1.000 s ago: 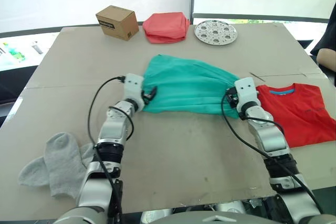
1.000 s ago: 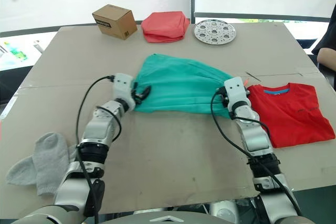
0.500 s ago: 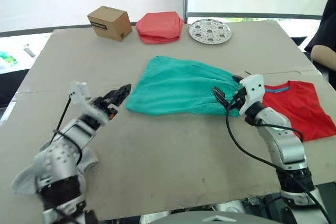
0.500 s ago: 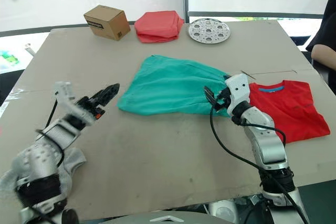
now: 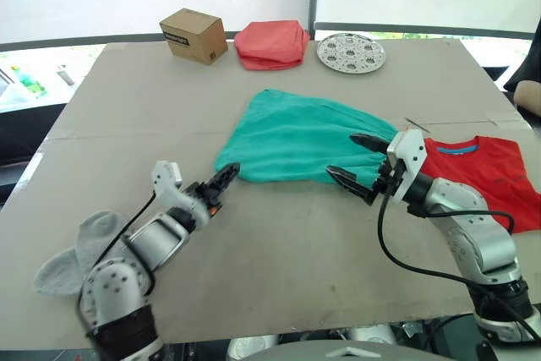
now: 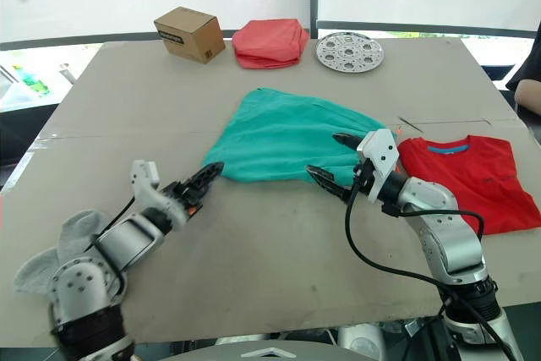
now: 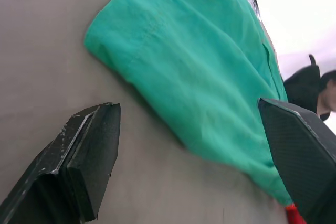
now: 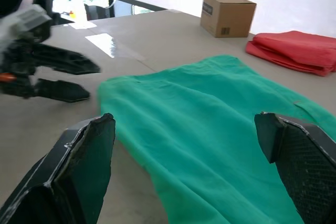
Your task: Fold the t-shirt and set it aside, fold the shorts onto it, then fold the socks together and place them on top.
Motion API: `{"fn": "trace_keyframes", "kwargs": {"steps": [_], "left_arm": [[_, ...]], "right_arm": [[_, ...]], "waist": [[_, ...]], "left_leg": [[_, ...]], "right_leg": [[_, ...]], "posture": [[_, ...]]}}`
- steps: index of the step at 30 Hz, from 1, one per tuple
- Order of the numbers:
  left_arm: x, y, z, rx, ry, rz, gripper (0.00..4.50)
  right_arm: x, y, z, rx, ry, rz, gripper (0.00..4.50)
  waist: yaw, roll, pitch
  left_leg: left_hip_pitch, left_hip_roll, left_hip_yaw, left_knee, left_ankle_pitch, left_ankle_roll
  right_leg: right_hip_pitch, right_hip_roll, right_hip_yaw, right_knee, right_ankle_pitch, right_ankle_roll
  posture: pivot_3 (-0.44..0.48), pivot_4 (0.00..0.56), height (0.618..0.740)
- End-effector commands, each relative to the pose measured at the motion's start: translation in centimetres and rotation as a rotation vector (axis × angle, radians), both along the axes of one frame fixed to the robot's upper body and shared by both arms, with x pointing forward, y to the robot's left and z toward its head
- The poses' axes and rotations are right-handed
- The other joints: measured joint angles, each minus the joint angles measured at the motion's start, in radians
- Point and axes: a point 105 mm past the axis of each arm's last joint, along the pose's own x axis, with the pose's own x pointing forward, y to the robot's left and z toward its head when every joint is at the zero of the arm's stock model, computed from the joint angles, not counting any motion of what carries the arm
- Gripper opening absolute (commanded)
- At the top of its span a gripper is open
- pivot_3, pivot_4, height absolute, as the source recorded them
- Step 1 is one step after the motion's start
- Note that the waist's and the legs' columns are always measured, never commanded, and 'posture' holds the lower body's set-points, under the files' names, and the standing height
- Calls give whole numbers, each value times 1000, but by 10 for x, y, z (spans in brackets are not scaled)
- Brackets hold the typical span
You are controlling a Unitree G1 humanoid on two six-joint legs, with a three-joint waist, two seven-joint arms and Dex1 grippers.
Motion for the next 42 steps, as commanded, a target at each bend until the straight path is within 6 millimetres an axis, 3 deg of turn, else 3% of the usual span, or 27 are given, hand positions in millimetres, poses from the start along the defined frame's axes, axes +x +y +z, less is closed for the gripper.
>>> {"fn": "trace_keyframes", "kwargs": {"steps": [1,7,13,16,20,23,27,30,33,35,38,40,42], "left_arm": [[12,-14,-8,-55,87,7,4437],[40,-42,-11,-108,138,1,4437],[60,-57,-14,-112,126,-2,4437],[66,-60,-17,-108,119,-5,3320],[78,-45,-13,-108,74,69,1421],[82,-19,-7,-89,36,153,36],[77,29,3,20,-21,233,36],[69,77,18,151,-90,311,36],[60,124,50,490,-232,341,36],[58,137,77,675,-345,328,36],[58,124,121,882,-561,231,36],[57,94,141,1017,-712,100,36],[51,57,146,1106,-845,-72,36]], "right_arm": [[-22,8,14,-1,-59,125,4486],[-30,3,7,-73,-68,132,4486],[-33,2,2,-84,-66,110,4486],[-34,2,1,-89,-66,101,4500],[-32,-3,0,-107,-66,69,4500],[-30,-4,1,-106,-70,55,4500],[-26,-6,2,-109,-81,34,4500],[-22,-7,4,-108,-89,17,4500],[-17,-10,4,-112,-94,7,4500],[-15,-10,4,-112,-93,7,4500],[-12,-10,3,-115,-93,16,4500],[-10,-9,4,-113,-95,18,4500],[-9,-8,4,-112,-97,19,4500]], "waist": [[4,0,0],[18,1,-1],[32,2,-2],[33,2,-2],[33,2,-1],[30,2,-1],[1,1,-1],[-22,0,0],[-23,-2,1],[-19,-2,1],[-3,-1,2],[8,-2,2],[11,-1,2]], "left_leg": [[0,0,0,0,0,0],[3,-1,-2,1,-1,1],[5,-1,-3,2,-1,1],[5,-1,-4,2,-1,1],[3,-1,-6,2,-1,1],[3,-1,-7,2,-1,1],[3,0,-6,1,-1,1],[2,2,-5,0,0,-1],[0,4,-3,-2,2,-5],[-1,4,-2,-4,2,-6],[-2,3,-1,-5,2,-6],[-2,2,-1,-5,2,-6],[-3,0,-1,-5,1,-7]], "right_leg": [[0,0,0,0,0,0],[7,-1,-4,-2,-2,4],[10,-2,-10,-3,-3,5],[11,-2,-11,-3,-3,5],[10,-2,-13,-4,-3,5],[10,-2,-13,-4,-3,5],[9,-1,-12,-4,-3,5],[6,2,-10,-4,-3,4],[2,5,-9,-4,-3,2],[-1,5,-9,-4,-2,0],[-1,2,-10,-5,-2,0],[-1,0,-10,-5,-3,1],[-1,-3,-11,-5,-3,2]], "posture": [[0,150,740],[0,150,740],[0,150,740],[0,150,740],[0,150,740],[0,150,740],[0,150,740],[0,150,740],[0,150,740],[0,150,740],[0,150,740],[0,150,740],[0,150,740]]}}
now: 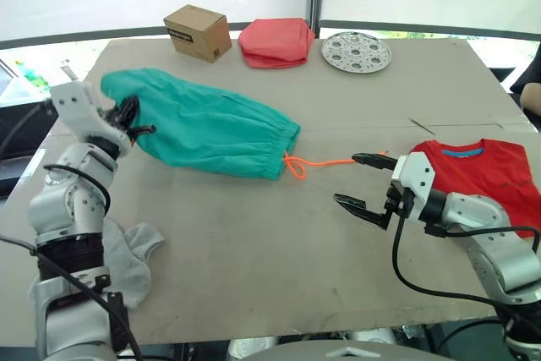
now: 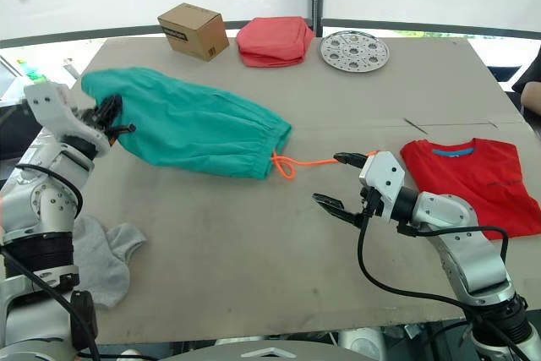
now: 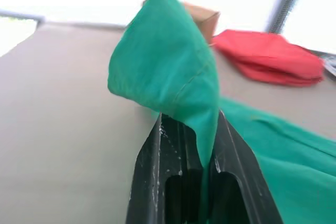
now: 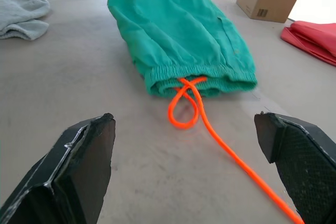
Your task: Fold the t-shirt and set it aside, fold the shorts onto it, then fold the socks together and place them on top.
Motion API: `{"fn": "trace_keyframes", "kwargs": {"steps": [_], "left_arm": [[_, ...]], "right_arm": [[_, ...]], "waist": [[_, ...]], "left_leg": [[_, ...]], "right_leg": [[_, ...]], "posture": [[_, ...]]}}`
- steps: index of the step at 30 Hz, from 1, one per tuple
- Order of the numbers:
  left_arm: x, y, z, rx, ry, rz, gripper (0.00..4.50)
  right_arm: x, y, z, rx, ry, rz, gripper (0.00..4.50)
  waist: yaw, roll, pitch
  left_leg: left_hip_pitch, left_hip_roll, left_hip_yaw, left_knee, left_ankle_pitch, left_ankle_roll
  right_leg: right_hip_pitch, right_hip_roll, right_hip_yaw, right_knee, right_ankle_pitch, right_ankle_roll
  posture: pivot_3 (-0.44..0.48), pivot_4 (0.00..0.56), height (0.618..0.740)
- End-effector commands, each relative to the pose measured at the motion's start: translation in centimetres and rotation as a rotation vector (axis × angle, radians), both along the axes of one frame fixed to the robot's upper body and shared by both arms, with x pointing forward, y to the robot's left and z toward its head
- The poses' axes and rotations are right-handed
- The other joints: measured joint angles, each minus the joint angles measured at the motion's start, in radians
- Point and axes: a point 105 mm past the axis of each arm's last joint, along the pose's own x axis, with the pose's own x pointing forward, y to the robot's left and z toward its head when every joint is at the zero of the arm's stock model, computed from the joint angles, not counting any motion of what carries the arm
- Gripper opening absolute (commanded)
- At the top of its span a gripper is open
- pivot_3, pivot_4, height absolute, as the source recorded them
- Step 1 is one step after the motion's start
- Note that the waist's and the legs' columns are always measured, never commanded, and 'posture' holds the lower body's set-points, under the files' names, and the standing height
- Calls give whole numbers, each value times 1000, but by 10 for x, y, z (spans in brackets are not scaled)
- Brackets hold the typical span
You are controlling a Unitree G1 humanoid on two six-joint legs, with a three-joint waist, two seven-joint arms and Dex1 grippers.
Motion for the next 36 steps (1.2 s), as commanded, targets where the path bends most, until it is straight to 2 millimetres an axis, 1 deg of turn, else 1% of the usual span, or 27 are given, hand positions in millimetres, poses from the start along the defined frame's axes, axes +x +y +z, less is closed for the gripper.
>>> {"fn": "trace_keyframes", "kwargs": {"steps": [1,2,3,4,5,6,7,8,10,11,14,19,20,21,22,23,25,27,28,29,30,32,33,34,36], "left_arm": [[-12,-73,24,276,-125,-315,36],[-14,-82,20,301,-117,-359,36],[-18,-97,6,354,-83,-430,36],[-24,-110,-19,432,-5,-510,36],[-31,-118,-41,515,40,-571,36],[-36,-120,-65,577,113,-623,36],[-40,-119,-80,632,157,-653,36],[-43,-118,-90,677,171,-678,36],[-47,-119,-101,686,191,-725,36],[-49,-121,-105,681,199,-742,36],[-48,-122,-112,701,217,-752,36],[-46,-128,-112,742,194,-761,36],[-48,-128,-112,752,187,-775,36],[-53,-128,-109,707,195,-796,36],[-59,-128,-105,645,211,-820,805],[-67,-126,-100,575,238,-854,1118],[-79,-120,-84,381,305,-891,2034],[-93,-119,-56,165,335,-970,3023],[-94,-119,-38,59,328,-993,3508],[-93,-119,-24,-11,308,-1000,3508],[-86,-119,-13,-55,275,-982,3508],[-66,-121,0,-104,207,-898,3508],[-54,-122,1,-111,184,-836,3508],[-39,-121,-5,-110,189,-750,3508],[-17,-121,-27,-90,240,-618,3508]], "right_arm": [[-1,3,10,12,-50,19,4500],[0,4,10,12,-51,19,4500],[0,4,11,13,-53,17,4500],[0,3,11,12,-54,12,4500],[0,3,11,13,-55,7,4500],[-1,3,11,12,-56,2,4500],[-2,3,10,10,-56,-1,4500],[-3,3,10,9,-55,-3,4500],[-4,2,8,10,-51,-11,4500],[-4,2,7,7,-47,-15,4500],[-5,2,6,3,-43,-23,4500],[-3,6,4,24,-16,-42,4500],[-3,7,3,29,-8,-46,4500],[-2,7,1,28,1,-52,4500],[-1,7,-1,26,10,-59,4500],[-1,7,-3,28,22,-68,4500],[0,6,-4,34,33,-79,4500],[3,6,-4,45,37,-93,4500],[4,6,-4,47,38,-98,4500],[5,7,-5,46,32,-99,4500],[8,8,-5,45,27,-104,4500],[15,10,-6,39,14,-124,4500],[18,11,-6,38,13,-130,4500],[22,14,-7,51,33,-132,4500],[32,21,-4,68,57,-149,4500]], "waist": [[0,0,0],[-3,0,0],[-6,0,0],[-9,1,0],[-13,1,0],[-21,3,-1],[-26,3,-1],[-31,3,0],[-32,2,1],[-31,1,1],[-27,2,1],[-29,2,1],[-29,2,1],[-29,2,1],[-30,2,1],[-31,2,1],[-36,2,2],[-35,2,3],[-33,2,3],[-29,2,3],[-26,2,4],[-21,3,4],[-22,2,4],[-22,2,3],[-27,1,3]], "left_leg": [[0,0,0,0,-1,-1],[0,0,0,0,-1,-1],[0,0,1,0,-1,-1],[0,0,1,-1,0,0],[1,0,1,-3,1,2],[3,0,4,-5,1,2],[4,1,5,-7,1,2],[4,1,5,-7,1,2],[3,5,5,-7,1,2],[2,6,4,-7,1,2],[2,7,3,-6,-2,6],[2,6,3,-5,-2,6],[2,6,3,-5,-2,6],[2,7,3,-5,-2,6],[2,7,3,-5,-2,6],[2,7,3,-5,-2,6],[2,8,3,-5,-2,6],[2,9,3,-5,-2,6],[2,9,2,-5,-2,6],[2,9,1,-5,-2,6],[2,8,0,-5,-2,6],[3,6,-1,-3,-2,6],[3,4,0,-3,-1,7],[3,4,0,-2,-1,7],[5,2,0,-2,-1,6]], "right_leg": [[0,-1,0,0,0,0],[0,-3,1,0,0,0],[0,-5,2,0,0,0],[0,-5,2,0,0,0],[-1,-5,3,0,0,-1],[-1,-4,4,0,1,-2],[-2,-3,6,0,1,-3],[-2,-1,6,0,1,-4],[-3,4,6,0,0,-4],[-4,7,5,0,-1,-3],[-3,6,6,0,-2,-2],[-3,5,4,0,-2,-2],[-3,5,4,0,-2,-2],[-3,6,4,0,-2,-2],[-3,6,4,1,-2,-2],[-3,6,4,1,-2,-2],[-3,5,5,0,-2,-2],[-4,3,7,0,-2,-2],[-4,3,6,0,-2,-2],[-3,4,5,0,-2,-2],[-3,5,4,0,-2,-2],[-2,6,0,1,-2,-1],[0,6,1,1,-2,-1],[0,6,1,1,-2,-1],[2,7,4,2,-1,0]], "posture": [[0,150,740],[0,150,740],[0,150,740],[0,150,740],[0,150,740],[0,150,740],[0,150,740],[0,150,740],[0,150,740],[0,150,740],[0,150,740],[0,150,740],[0,150,740],[0,150,740],[0,150,740],[0,150,740],[0,150,740],[0,150,740],[0,150,740],[0,150,740],[0,150,740],[0,150,740],[0,150,740],[0,150,740],[0,150,740]]}}
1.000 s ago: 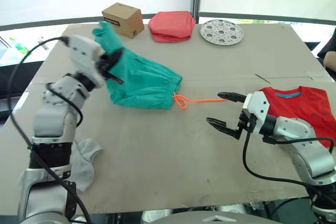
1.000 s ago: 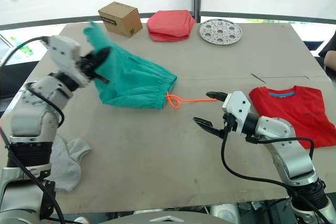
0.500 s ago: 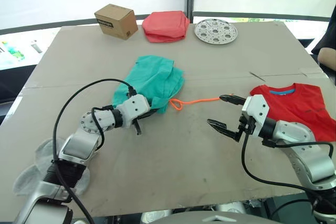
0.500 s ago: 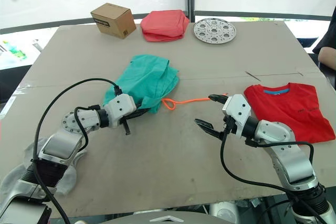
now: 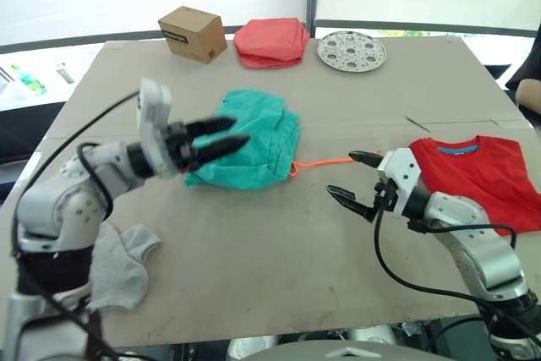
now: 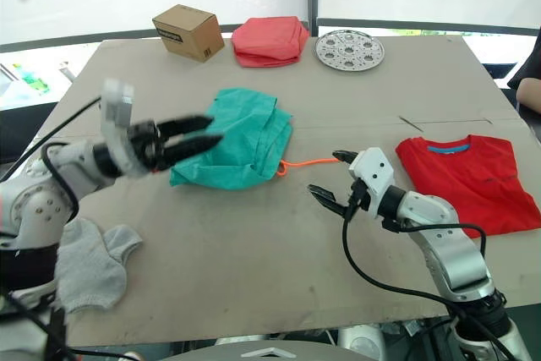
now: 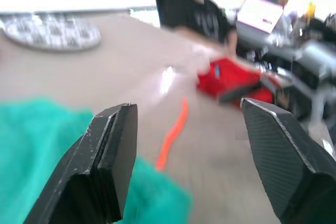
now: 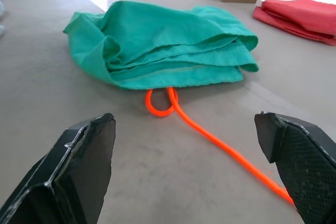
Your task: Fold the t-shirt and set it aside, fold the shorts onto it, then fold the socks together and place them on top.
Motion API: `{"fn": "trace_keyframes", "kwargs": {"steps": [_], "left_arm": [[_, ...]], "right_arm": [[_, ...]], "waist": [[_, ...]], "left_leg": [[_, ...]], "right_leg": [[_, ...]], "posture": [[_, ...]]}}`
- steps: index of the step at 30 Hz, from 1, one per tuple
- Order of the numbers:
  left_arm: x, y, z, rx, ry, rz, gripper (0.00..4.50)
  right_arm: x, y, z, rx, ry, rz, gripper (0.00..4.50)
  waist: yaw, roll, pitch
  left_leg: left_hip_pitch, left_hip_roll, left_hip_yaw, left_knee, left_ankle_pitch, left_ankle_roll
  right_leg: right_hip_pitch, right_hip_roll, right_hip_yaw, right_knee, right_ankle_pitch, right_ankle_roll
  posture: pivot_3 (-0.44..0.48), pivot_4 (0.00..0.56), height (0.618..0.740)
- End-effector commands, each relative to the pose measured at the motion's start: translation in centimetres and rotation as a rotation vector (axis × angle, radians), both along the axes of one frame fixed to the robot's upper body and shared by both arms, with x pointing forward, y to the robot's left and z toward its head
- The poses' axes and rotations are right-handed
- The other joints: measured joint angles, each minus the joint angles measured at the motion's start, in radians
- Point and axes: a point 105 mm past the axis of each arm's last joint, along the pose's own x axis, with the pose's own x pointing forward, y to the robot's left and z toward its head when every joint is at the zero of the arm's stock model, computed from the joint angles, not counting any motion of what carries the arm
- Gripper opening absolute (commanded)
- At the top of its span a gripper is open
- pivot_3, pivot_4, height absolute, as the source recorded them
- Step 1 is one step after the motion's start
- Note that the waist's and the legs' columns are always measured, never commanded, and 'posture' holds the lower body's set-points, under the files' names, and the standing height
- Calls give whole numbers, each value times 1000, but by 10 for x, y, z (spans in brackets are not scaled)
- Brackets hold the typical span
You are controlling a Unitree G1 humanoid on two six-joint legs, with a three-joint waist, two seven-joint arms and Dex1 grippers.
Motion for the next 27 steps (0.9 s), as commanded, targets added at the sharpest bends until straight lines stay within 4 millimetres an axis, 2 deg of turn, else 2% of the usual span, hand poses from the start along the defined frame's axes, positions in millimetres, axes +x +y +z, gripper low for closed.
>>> {"fn": "trace_keyframes", "kwargs": {"steps": [1,4,6,8,9,12,14,15,16,18,22,27], "left_arm": [[25,3,-36,63,92,164,3508],[29,-4,-71,85,182,186,3508],[30,-4,-80,112,198,195,3508],[19,-12,-104,119,298,130,3508],[14,-14,-107,114,293,115,3508],[12,-8,-89,80,195,129,3508],[7,-1,-72,63,121,132,4031],[-2,3,-63,51,93,110,4321],[-12,6,-55,51,60,89,4420],[-39,10,-42,98,-2,35,4420],[-83,14,-38,184,-19,-8,4420],[-112,34,-46,231,37,52,4420]], "right_arm": [[13,8,12,18,-14,-32,4500],[27,16,16,40,28,-64,4500],[29,18,17,39,28,-68,4500],[32,27,20,114,111,-43,4500],[35,36,20,126,149,-27,4500],[44,49,20,132,205,-32,4500],[55,53,20,149,251,-67,4500],[62,57,20,158,274,-85,4500],[71,62,19,159,292,-105,4500],[88,74,15,148,325,-150,4500],[107,95,9,171,411,-211,4500],[108,116,1,253,589,-206,4500]], "waist": [[-7,0,0],[-15,-1,0],[-14,-1,0],[-15,-1,0],[-17,-1,0],[-22,-1,0],[-19,-1,0],[-20,-1,0],[-24,-1,0],[-41,-1,-1],[-56,0,0],[-58,2,1]], "left_leg": [[-1,0,0,0,3,-4],[-1,1,2,-1,4,-7],[-2,2,2,-3,4,-7],[-2,2,1,-3,4,-8],[-2,2,2,-4,4,-8],[-2,2,2,-3,4,-7],[-2,2,1,-3,4,-7],[-2,2,1,-3,4,-7],[-2,2,1,-3,4,-7],[-2,2,2,-3,4,-7],[-2,3,2,-4,4,-8],[-3,2,0,-5,4,-8]], "right_leg": [[0,0,0,0,2,2],[-3,2,4,1,4,-2],[-5,3,4,0,4,-2],[-5,3,5,0,4,-2],[-5,3,5,0,4,-2],[-5,2,6,0,4,-2],[-5,1,6,0,2,-5],[-5,1,6,0,2,-6],[-5,1,7,0,2,-6],[-5,1,8,0,2,-6],[-8,1,12,1,3,-7],[-9,1,11,0,2,-8]], "posture": [[0,150,740],[0,150,740],[0,150,740],[0,150,740],[0,150,740],[0,150,740],[0,150,740],[0,150,740],[0,150,740],[0,150,740],[0,150,740],[0,150,740]]}}
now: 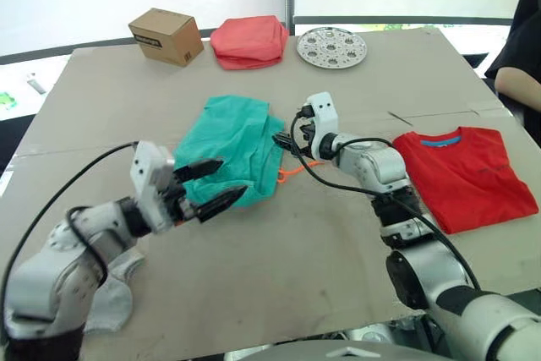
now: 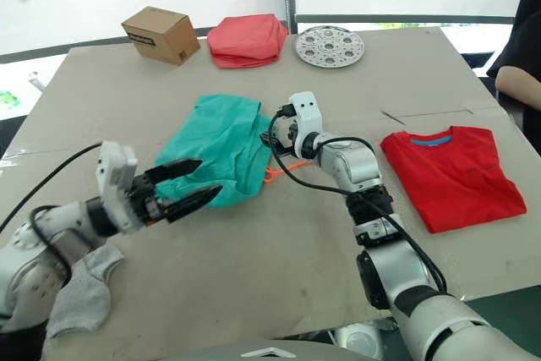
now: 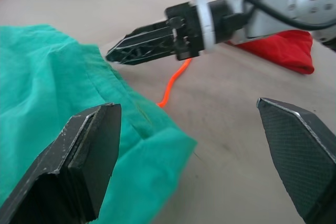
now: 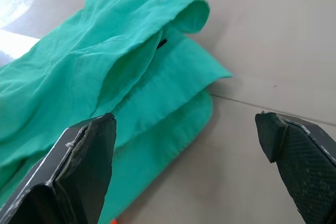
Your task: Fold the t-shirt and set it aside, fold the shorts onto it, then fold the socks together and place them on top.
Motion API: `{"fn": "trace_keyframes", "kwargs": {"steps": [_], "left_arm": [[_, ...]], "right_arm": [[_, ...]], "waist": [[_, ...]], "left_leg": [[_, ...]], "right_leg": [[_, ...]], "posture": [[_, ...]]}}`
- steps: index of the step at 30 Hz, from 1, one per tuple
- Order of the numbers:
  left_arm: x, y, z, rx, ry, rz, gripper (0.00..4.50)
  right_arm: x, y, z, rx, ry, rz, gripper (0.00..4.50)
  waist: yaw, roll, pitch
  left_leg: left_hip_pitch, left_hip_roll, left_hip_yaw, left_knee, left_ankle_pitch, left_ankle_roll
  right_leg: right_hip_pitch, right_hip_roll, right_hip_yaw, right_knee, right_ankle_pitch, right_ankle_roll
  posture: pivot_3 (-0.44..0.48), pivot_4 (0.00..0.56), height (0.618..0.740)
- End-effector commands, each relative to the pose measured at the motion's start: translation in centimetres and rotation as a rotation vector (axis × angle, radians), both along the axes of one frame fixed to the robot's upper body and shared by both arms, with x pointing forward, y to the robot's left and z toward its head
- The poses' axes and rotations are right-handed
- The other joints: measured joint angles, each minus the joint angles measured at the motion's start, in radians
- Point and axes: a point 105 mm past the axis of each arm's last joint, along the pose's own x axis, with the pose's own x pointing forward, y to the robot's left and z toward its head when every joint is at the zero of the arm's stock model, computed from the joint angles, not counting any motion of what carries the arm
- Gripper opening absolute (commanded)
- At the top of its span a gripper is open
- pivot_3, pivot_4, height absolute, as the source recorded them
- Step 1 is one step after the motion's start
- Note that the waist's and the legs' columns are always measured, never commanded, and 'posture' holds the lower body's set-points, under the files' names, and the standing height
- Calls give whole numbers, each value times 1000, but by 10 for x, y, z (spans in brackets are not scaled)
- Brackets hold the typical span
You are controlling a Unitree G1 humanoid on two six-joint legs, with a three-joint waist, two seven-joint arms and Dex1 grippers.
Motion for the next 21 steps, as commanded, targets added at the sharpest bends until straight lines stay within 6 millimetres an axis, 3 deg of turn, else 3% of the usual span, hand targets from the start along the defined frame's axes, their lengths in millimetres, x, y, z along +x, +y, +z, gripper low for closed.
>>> {"fn": "trace_keyframes", "kwargs": {"steps": [1,5,8,14,19,21], "left_arm": [[-15,9,9,30,-31,25,4420],[-26,20,-1,34,2,97,4420],[-28,19,-3,24,3,116,4420],[-28,18,-3,12,-4,156,4420],[-30,16,-4,33,-6,174,4420],[-30,17,-4,52,-16,182,4500]], "right_arm": [[1,11,8,90,68,3,4500],[-14,42,10,209,203,105,4500],[-17,51,12,218,224,133,4500],[-26,82,-15,30,175,178,4500],[-49,115,-37,-158,45,309,4500],[-53,121,-40,-214,-23,343,3996]], "waist": [[-2,1,1],[-1,5,3],[-1,5,3],[-13,5,3],[-11,4,0],[-11,4,-1]], "left_leg": [[0,-1,0,0,0,0],[0,-2,-1,1,-2,4],[1,-3,-1,1,-2,4],[2,-2,0,0,-2,3],[5,-2,0,0,-2,4],[8,-3,0,0,-3,5]], "right_leg": [[0,0,0,0,0,0],[1,0,-1,0,0,1],[1,0,-1,0,0,1],[1,1,-1,1,0,1],[3,0,-1,1,-1,2],[5,0,-1,1,-2,4]], "posture": [[0,150,740],[0,150,740],[0,150,740],[0,150,740],[0,150,740],[0,150,740]]}}
